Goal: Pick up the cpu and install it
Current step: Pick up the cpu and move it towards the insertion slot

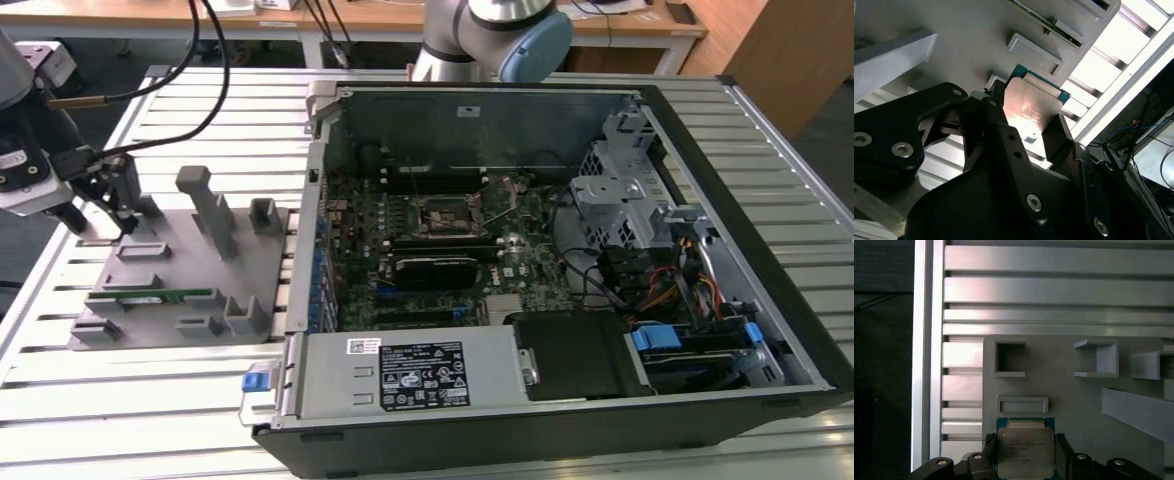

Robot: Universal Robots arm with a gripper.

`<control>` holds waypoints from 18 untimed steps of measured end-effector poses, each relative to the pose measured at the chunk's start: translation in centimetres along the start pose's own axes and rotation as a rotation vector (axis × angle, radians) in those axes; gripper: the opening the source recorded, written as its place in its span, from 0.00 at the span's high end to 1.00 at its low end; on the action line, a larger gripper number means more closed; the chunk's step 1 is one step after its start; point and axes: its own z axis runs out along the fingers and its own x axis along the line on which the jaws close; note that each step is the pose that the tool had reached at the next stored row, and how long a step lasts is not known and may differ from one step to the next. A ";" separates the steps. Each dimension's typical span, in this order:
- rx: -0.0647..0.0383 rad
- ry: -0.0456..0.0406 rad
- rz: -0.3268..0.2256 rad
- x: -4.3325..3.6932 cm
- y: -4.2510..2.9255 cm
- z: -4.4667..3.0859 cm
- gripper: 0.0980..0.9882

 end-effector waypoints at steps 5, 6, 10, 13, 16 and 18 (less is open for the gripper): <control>0.000 0.0000 0.000 0.00 0.02 -0.23 0.50; 0.000 0.0000 0.000 -0.01 0.02 -0.29 0.50; 0.000 0.0000 0.000 -0.01 0.04 -0.53 0.50; 0.000 0.0001 0.000 -0.01 0.05 -0.82 0.50; 0.000 0.0000 0.000 -0.02 0.06 -1.07 0.50; 0.000 0.0000 0.000 -0.02 0.08 -1.24 0.50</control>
